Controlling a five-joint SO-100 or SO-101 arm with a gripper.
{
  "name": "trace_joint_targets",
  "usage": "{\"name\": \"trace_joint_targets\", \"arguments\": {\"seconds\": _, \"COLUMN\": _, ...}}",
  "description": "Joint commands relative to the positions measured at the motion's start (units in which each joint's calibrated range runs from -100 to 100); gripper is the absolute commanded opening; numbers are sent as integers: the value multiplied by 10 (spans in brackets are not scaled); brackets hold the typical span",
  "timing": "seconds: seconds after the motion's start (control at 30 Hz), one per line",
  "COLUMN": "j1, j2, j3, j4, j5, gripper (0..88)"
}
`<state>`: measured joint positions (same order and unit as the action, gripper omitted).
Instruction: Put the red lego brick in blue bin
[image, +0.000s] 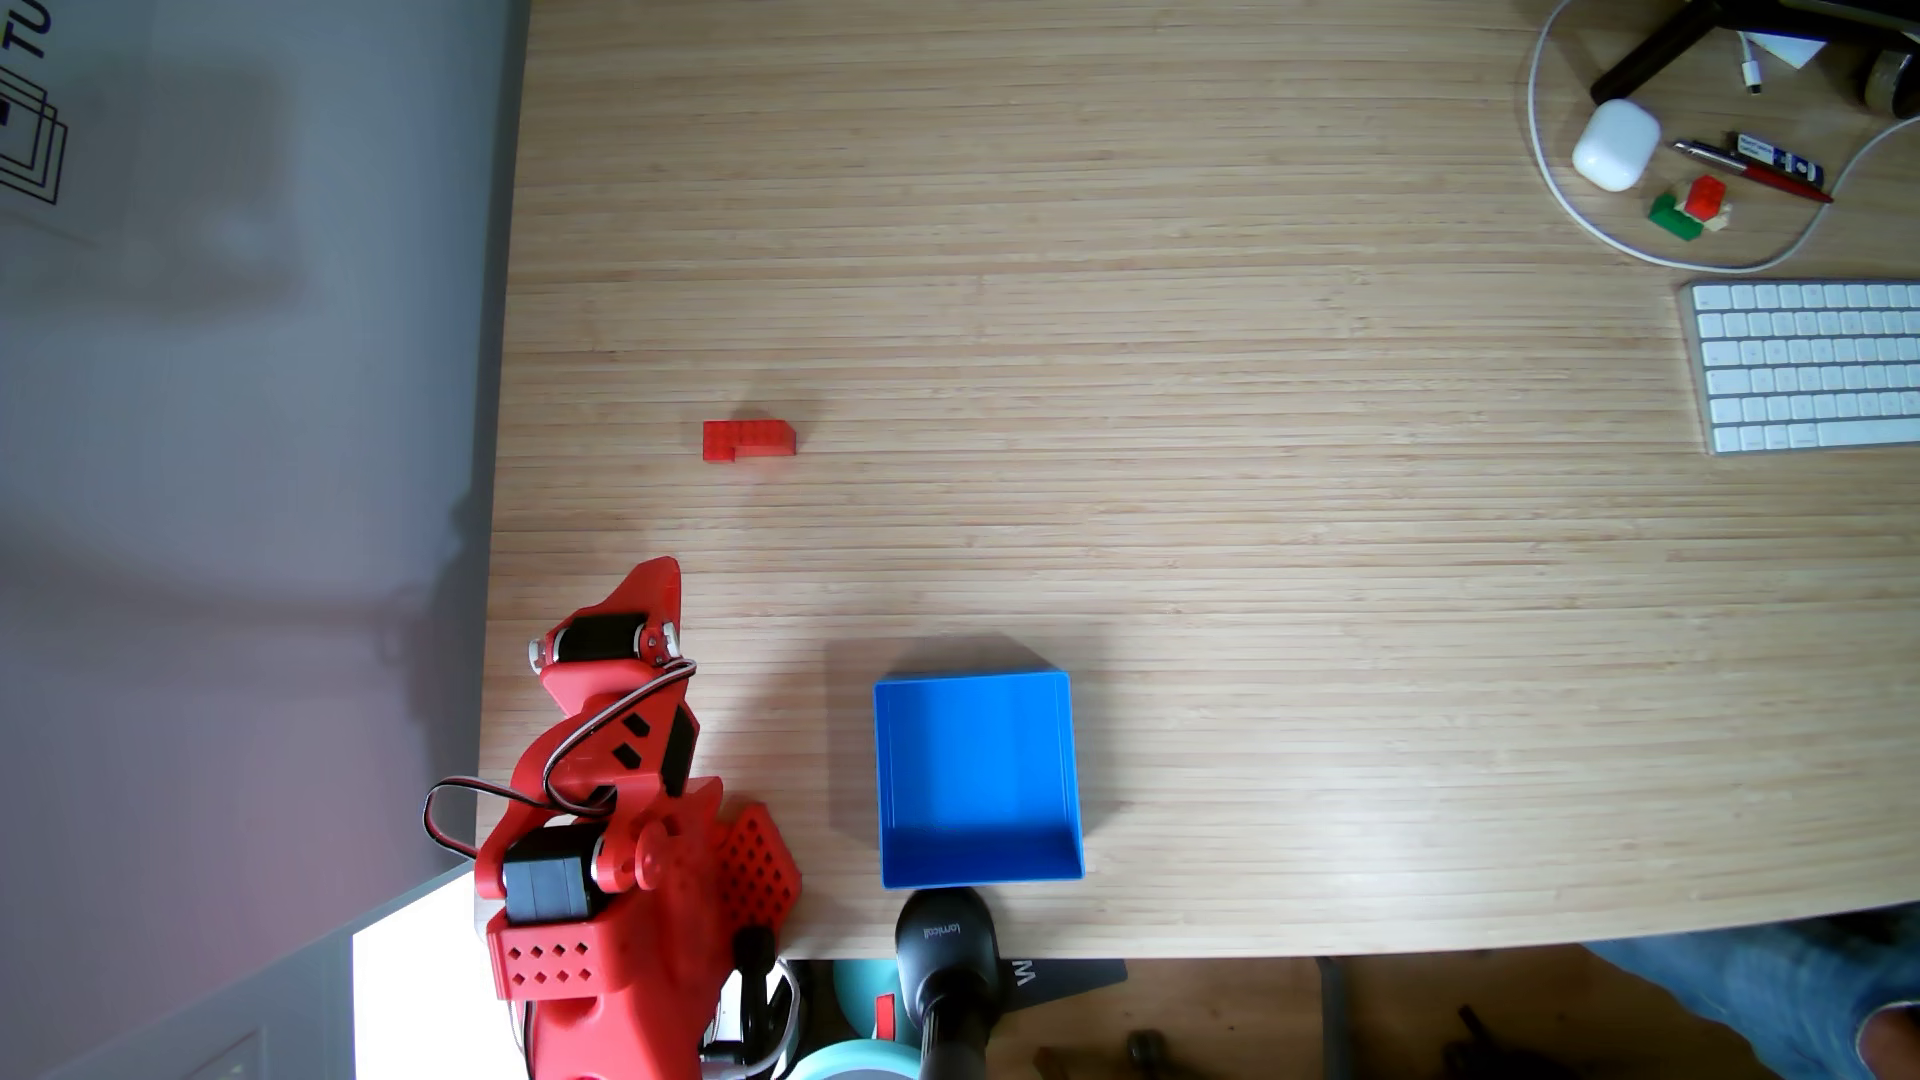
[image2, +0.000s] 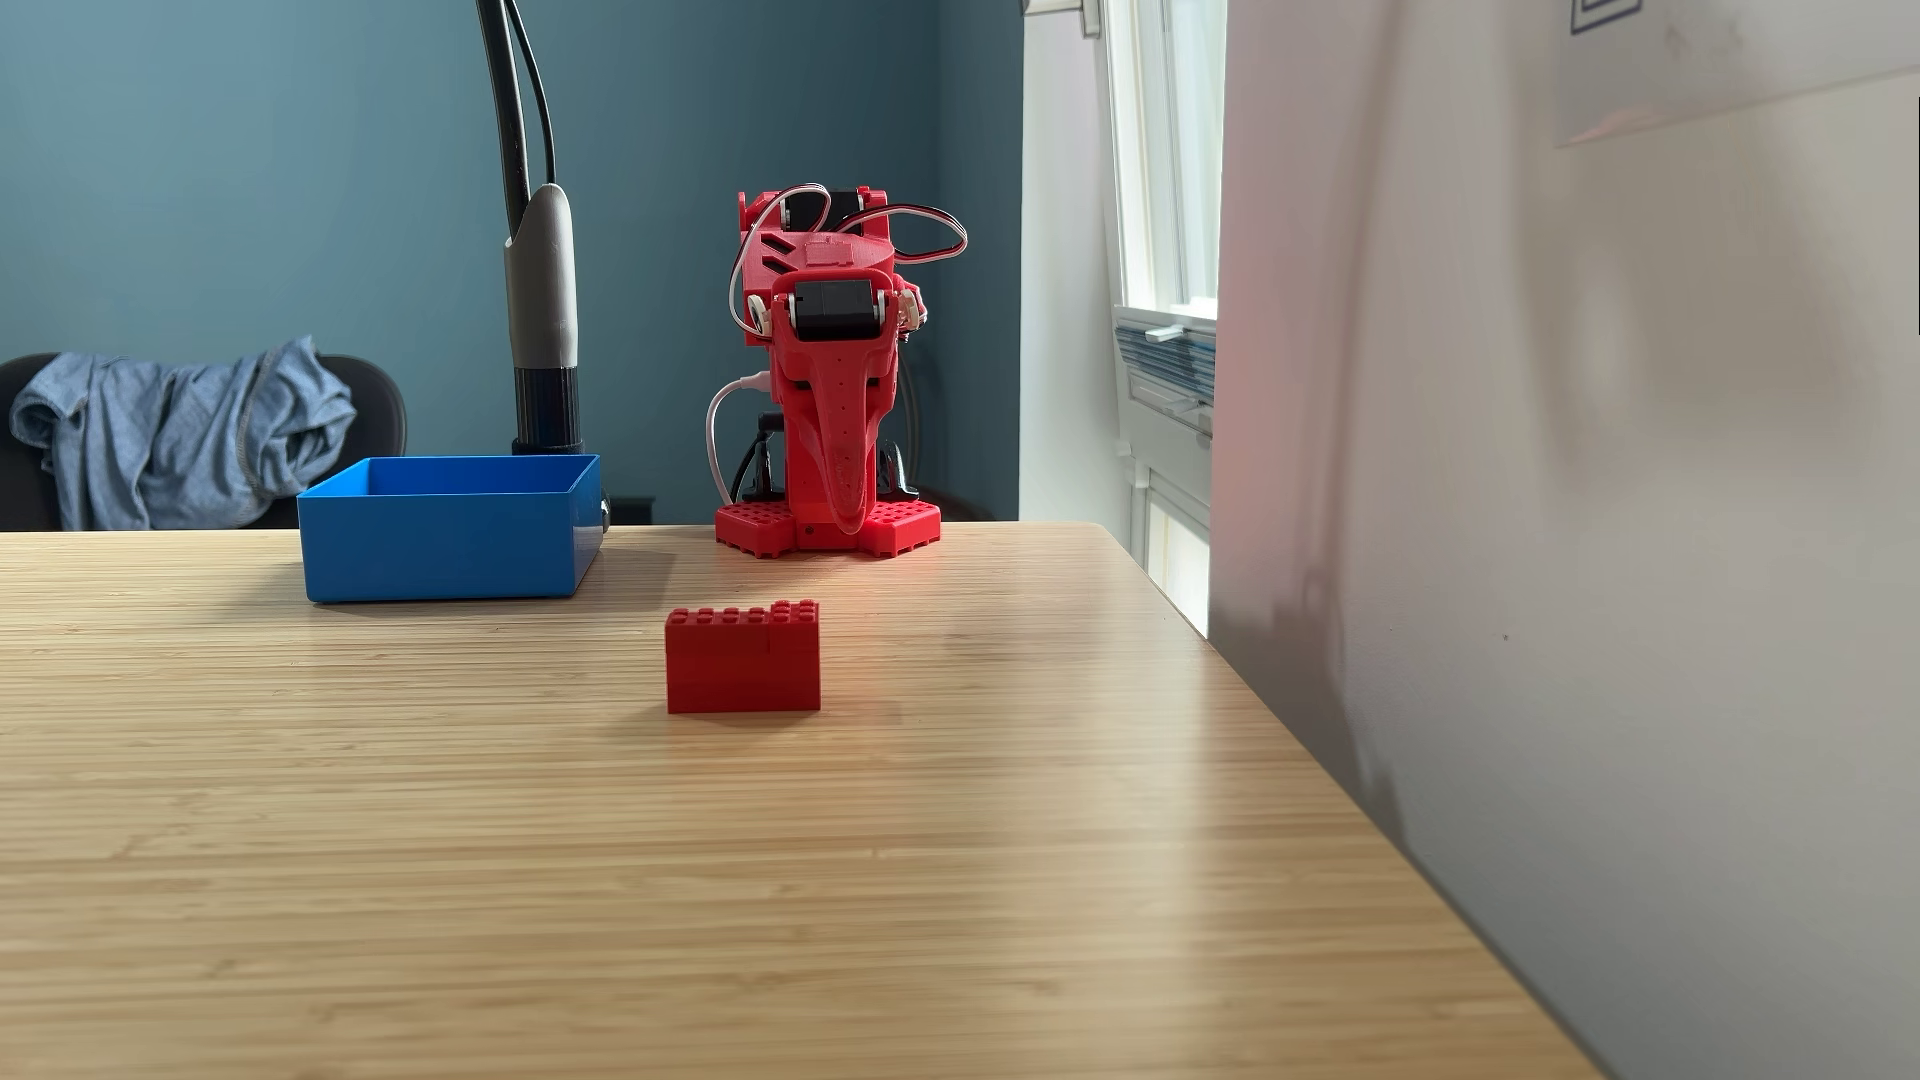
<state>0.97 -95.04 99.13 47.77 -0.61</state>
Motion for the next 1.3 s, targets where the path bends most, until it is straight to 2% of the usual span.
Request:
{"name": "trace_joint_targets", "arguments": {"seconds": 0.0, "j1": 21, "j2": 0, "j3": 9, "j4": -25, "j5": -30, "gripper": 3}}
{"name": "trace_joint_targets", "arguments": {"seconds": 0.57, "j1": 22, "j2": 0, "j3": 9, "j4": -25, "j5": -32, "gripper": 1}}
{"name": "trace_joint_targets", "arguments": {"seconds": 0.93, "j1": 28, "j2": 0, "j3": 9, "j4": -27, "j5": -62, "gripper": 1}}
{"name": "trace_joint_targets", "arguments": {"seconds": 1.27, "j1": 28, "j2": 0, "j3": 6, "j4": -37, "j5": -38, "gripper": 14}}
